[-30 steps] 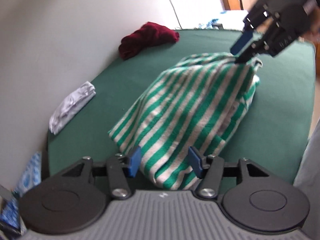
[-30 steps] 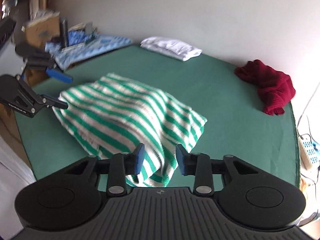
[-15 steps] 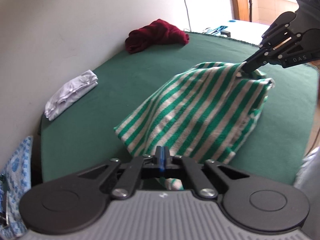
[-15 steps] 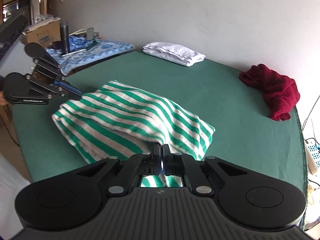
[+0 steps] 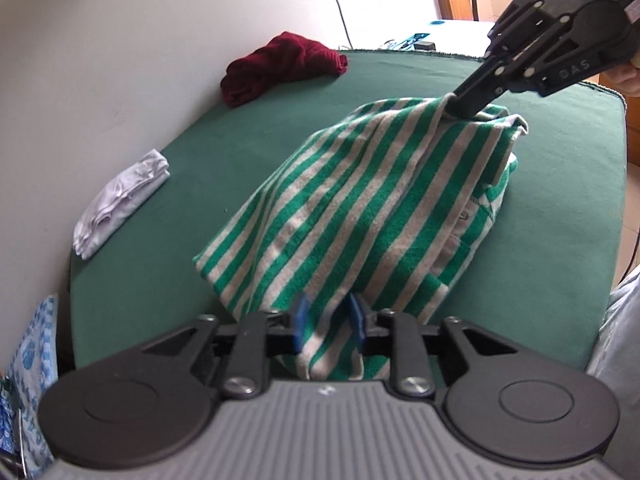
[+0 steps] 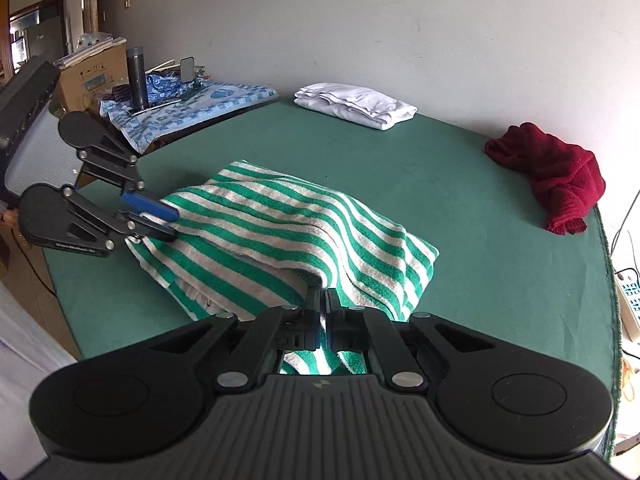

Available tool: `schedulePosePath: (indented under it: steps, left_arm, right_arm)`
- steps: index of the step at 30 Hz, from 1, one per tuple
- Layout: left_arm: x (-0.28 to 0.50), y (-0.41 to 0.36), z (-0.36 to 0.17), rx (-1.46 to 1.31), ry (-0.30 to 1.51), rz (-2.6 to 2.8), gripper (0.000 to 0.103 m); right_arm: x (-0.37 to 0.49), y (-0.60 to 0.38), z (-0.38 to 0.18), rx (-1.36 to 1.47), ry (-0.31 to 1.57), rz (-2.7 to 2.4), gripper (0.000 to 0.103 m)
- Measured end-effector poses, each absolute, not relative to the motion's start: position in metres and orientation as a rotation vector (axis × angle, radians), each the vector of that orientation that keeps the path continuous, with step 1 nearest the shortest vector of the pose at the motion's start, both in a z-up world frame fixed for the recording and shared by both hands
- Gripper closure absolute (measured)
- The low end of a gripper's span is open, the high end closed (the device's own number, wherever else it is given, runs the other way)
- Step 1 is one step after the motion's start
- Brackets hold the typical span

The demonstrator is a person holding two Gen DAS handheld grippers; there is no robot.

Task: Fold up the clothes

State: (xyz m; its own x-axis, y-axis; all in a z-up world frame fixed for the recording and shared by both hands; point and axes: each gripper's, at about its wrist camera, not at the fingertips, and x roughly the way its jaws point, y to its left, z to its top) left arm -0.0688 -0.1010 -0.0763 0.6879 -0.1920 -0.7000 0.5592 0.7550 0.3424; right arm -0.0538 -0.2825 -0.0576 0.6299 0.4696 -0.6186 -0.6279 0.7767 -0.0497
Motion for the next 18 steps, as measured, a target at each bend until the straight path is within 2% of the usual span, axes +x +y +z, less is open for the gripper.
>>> schedulePosePath:
  steps: [1, 2, 4, 5, 6, 7, 8, 9, 10, 11, 13, 18]
  left_arm:
    - [-0.068, -0.102, -0.078, 0.586, 0.686, -0.447, 0.052]
    - [-0.068, -0.103, -0.079, 0.594, 0.680, -0.446, 0.041]
    - [-0.067, -0.105, -0.082, 0.611, 0.667, -0.444, 0.038]
    - [-0.067, -0.105, -0.082, 0.613, 0.663, -0.446, 0.038]
    - [-0.069, -0.104, -0.079, 0.604, 0.665, -0.453, 0.041]
    - [-0.071, -0.102, -0.075, 0.595, 0.667, -0.460, 0.050]
    - [-0.073, -0.101, -0.072, 0.586, 0.670, -0.467, 0.067]
    - [-0.074, -0.100, -0.069, 0.577, 0.672, -0.474, 0.079]
    - [-0.076, -0.099, -0.066, 0.567, 0.674, -0.480, 0.091]
    - [-0.078, -0.098, -0.063, 0.558, 0.676, -0.487, 0.096]
    - [-0.081, -0.095, -0.057, 0.539, 0.679, -0.501, 0.102]
    - [-0.090, -0.090, -0.041, 0.493, 0.689, -0.534, 0.103]
  right_arm:
    - [-0.054, -0.281, -0.058, -0.279, 0.620, 0.628, 0.089]
    - [-0.054, -0.281, -0.059, -0.283, 0.610, 0.620, 0.078]
    - [-0.053, -0.279, -0.061, -0.292, 0.587, 0.604, 0.069]
    - [-0.053, -0.277, -0.063, -0.299, 0.574, 0.596, 0.068]
    - [-0.051, -0.276, -0.064, -0.299, 0.567, 0.588, 0.068]
    - [-0.049, -0.274, -0.066, -0.297, 0.560, 0.581, 0.068]
    - [-0.047, -0.273, -0.067, -0.291, 0.553, 0.574, 0.071]
    - [-0.045, -0.272, -0.068, -0.284, 0.551, 0.573, 0.073]
    - [-0.044, -0.272, -0.068, -0.275, 0.554, 0.578, 0.087]
    - [-0.042, -0.272, -0.068, -0.266, 0.558, 0.587, 0.101]
    - [-0.046, -0.274, -0.060, -0.243, 0.543, 0.614, 0.101]
    - [-0.067, -0.284, -0.033, -0.237, 0.546, 0.721, 0.102]
